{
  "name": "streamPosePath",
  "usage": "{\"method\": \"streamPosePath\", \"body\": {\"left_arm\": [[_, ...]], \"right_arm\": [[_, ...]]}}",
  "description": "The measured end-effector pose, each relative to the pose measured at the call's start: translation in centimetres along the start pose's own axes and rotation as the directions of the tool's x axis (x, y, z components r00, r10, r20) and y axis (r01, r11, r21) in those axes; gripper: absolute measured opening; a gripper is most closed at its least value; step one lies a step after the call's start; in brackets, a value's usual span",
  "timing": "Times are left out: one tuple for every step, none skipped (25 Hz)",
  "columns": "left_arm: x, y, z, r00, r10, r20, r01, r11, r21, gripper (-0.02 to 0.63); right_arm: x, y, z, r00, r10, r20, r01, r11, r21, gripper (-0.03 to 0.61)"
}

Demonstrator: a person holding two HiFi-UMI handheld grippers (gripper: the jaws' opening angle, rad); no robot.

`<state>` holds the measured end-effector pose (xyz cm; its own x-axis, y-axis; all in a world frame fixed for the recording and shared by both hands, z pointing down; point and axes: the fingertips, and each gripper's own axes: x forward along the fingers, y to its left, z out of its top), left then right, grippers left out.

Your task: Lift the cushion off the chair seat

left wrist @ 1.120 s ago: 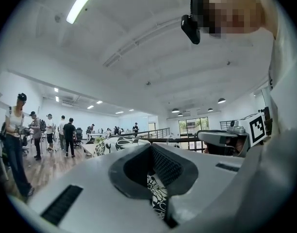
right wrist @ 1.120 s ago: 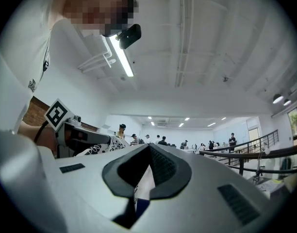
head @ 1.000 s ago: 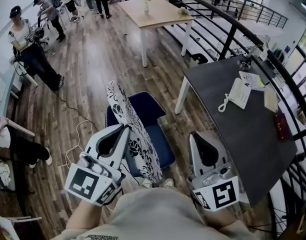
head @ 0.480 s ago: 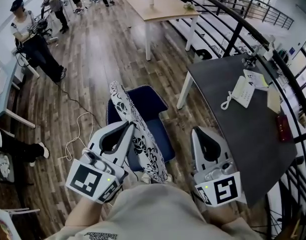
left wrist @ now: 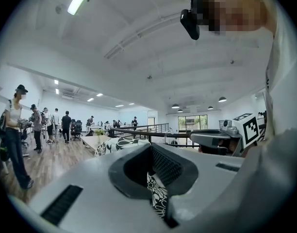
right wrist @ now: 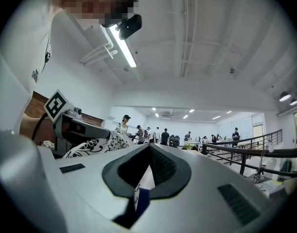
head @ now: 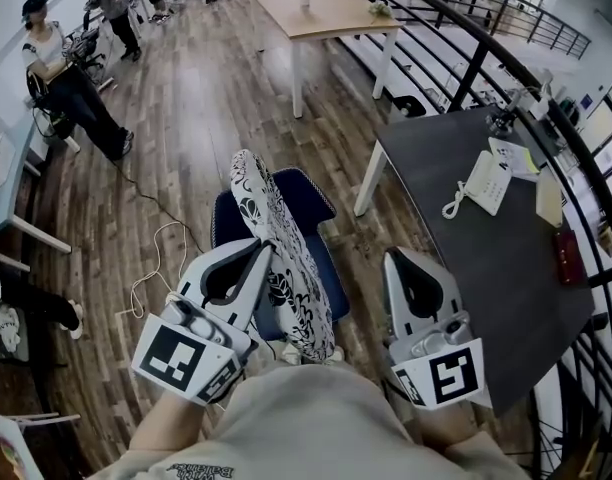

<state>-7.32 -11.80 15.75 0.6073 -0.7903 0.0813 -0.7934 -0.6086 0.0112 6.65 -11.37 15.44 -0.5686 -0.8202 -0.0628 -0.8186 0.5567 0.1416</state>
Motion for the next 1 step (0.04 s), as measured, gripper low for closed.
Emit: {"method": "streamPosePath", "body": {"left_arm": [[0.1,0.32,0.2,1.0,-0.002,0.0,0.002,1.0,-0.001,0.006]], "right_arm": [[0.36,-0.04,0.17,1.0,-0.001,0.001,0.001,1.0,0.0,0.002]]}}
